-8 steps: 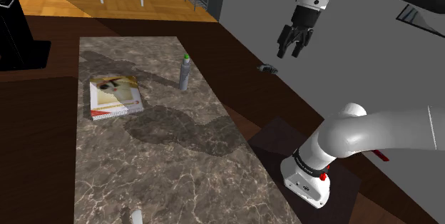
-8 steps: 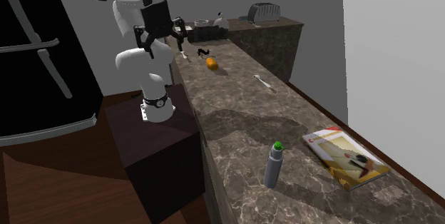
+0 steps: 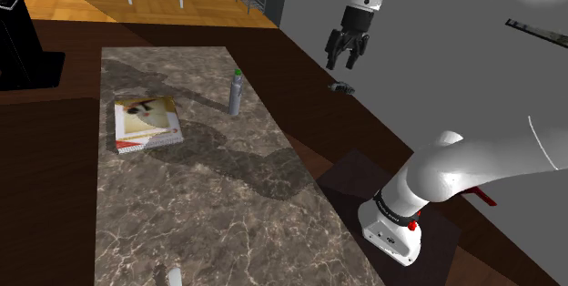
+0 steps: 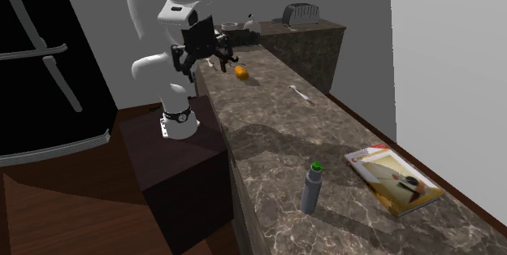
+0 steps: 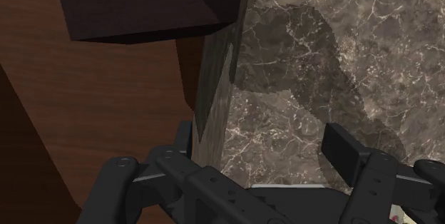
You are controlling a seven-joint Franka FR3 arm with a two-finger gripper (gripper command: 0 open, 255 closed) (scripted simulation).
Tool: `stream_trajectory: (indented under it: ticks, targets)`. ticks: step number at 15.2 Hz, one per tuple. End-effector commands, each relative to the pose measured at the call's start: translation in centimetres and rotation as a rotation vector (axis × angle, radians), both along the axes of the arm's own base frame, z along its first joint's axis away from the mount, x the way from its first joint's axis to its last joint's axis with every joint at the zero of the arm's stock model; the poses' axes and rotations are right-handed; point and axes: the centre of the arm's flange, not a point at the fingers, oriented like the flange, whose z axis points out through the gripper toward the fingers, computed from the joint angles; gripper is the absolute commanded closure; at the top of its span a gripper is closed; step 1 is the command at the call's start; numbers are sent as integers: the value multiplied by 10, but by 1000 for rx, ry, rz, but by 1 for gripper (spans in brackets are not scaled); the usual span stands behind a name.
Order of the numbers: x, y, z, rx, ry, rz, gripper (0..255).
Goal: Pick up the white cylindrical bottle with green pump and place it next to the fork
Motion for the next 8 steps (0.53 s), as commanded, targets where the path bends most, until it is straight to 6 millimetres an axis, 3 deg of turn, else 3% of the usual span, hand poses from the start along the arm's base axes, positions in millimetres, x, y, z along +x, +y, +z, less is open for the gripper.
stream_trajectory:
  ticks: [1, 8]
  targets:
    - [24, 8, -11, 4, 7, 8, 0]
    - [111, 31, -43, 18, 31, 36, 0]
